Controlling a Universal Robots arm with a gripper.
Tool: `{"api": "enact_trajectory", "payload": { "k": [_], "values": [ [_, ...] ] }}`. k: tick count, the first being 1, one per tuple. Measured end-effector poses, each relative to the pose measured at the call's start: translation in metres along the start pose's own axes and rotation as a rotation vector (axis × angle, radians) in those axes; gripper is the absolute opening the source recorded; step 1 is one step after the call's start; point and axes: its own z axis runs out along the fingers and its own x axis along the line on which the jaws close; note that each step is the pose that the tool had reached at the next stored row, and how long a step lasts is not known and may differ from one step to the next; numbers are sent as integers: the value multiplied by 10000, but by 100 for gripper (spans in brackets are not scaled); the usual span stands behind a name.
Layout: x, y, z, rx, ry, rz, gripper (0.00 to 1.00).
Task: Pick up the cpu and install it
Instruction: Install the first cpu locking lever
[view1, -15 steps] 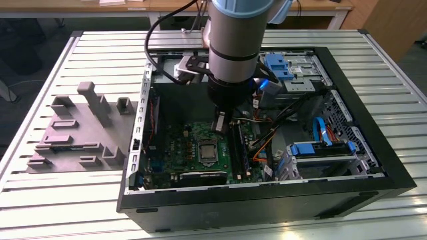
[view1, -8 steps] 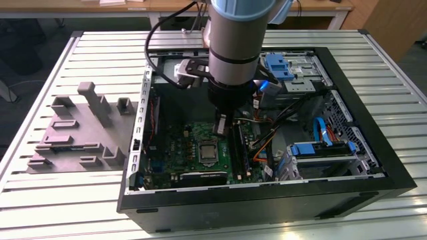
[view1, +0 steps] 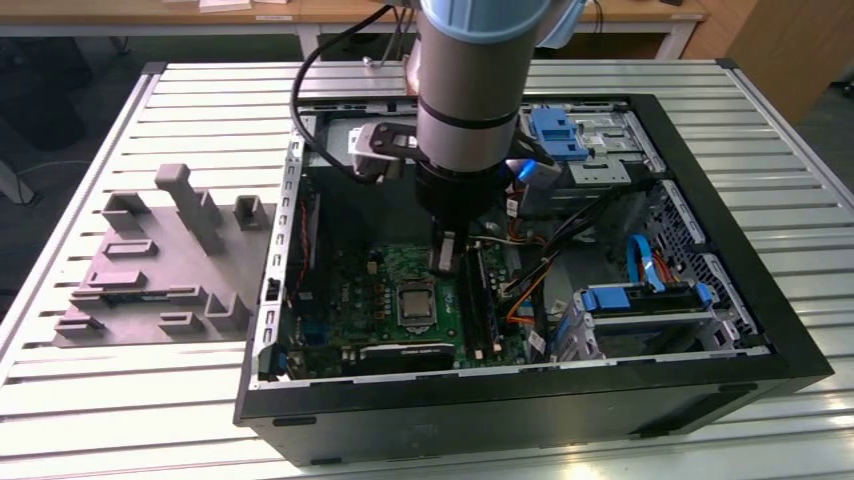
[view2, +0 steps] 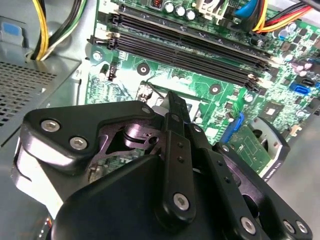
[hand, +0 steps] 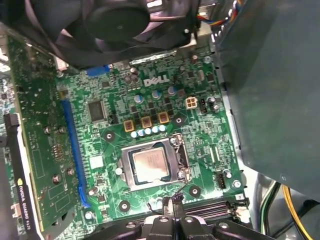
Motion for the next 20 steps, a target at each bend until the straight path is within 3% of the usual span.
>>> {"api": "enact_trajectory", "payload": {
  "k": [4,20],
  "values": [
    [3,1,3,41,138,-182,11],
    [102,7,66,90,156,-1112,11]
  ]
}}
